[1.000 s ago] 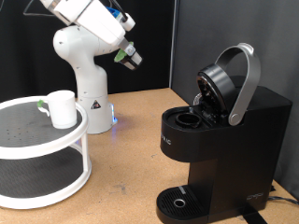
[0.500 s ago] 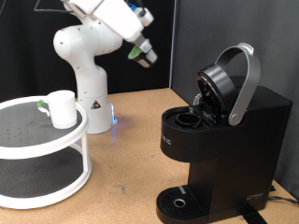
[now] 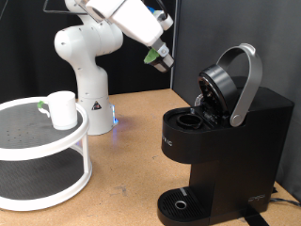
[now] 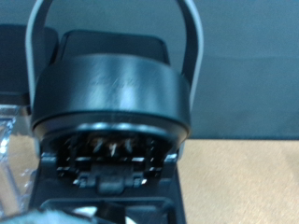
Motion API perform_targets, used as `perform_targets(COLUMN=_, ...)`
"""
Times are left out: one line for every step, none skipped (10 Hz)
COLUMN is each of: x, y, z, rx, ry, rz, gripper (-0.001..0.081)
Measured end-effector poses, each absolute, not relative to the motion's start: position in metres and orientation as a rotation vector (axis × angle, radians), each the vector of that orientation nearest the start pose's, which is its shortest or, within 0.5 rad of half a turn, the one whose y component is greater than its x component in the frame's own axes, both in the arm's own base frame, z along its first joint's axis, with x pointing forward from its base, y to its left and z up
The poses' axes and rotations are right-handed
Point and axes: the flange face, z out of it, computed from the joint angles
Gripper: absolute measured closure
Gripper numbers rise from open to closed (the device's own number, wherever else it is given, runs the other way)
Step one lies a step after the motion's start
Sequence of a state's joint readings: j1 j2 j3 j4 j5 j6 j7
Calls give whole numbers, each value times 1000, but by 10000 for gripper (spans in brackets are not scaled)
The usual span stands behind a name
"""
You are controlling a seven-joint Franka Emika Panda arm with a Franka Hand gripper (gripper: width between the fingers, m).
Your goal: Make a cup of coffee with the keurig machine
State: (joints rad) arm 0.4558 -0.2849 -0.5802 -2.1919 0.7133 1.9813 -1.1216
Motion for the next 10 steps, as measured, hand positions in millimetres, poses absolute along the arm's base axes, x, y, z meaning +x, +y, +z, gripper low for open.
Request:
perform_targets(x=489, y=-36, z=510, rx=-2248, ry=-850, rz=-622, gripper=336)
perform_targets(x=490, y=-36, z=512, rx=-2244, ry=-850, rz=-633, gripper=336)
perform_targets(x=490, y=-35, z=513, rx=-2242, ry=-854, rz=-633, gripper=336)
perform_targets(x=491, y=-33, z=512, rx=-2243, ry=-856, rz=-628, gripper=336)
perform_targets(x=490, y=-33, z=511, rx=-2243, ry=-854, rz=-627, gripper=336)
perform_targets(x=489, y=-32, z=509, rx=-2233, ry=-863, rz=-613, gripper=336)
perform_targets(x=487, y=-31, z=505, rx=-2227, ry=-871, rz=-602, gripper=336)
perform_targets(x=486, y=-28, z=497, rx=-2230, ry=-872, rz=-592, gripper=336)
perform_targets(x=486, y=-24, z=488, rx=-2247, ry=-870, rz=-586, gripper=336)
perform_targets(x=487, y=-19, z=478, rx=-2268, ry=-869, rz=-581, gripper=336)
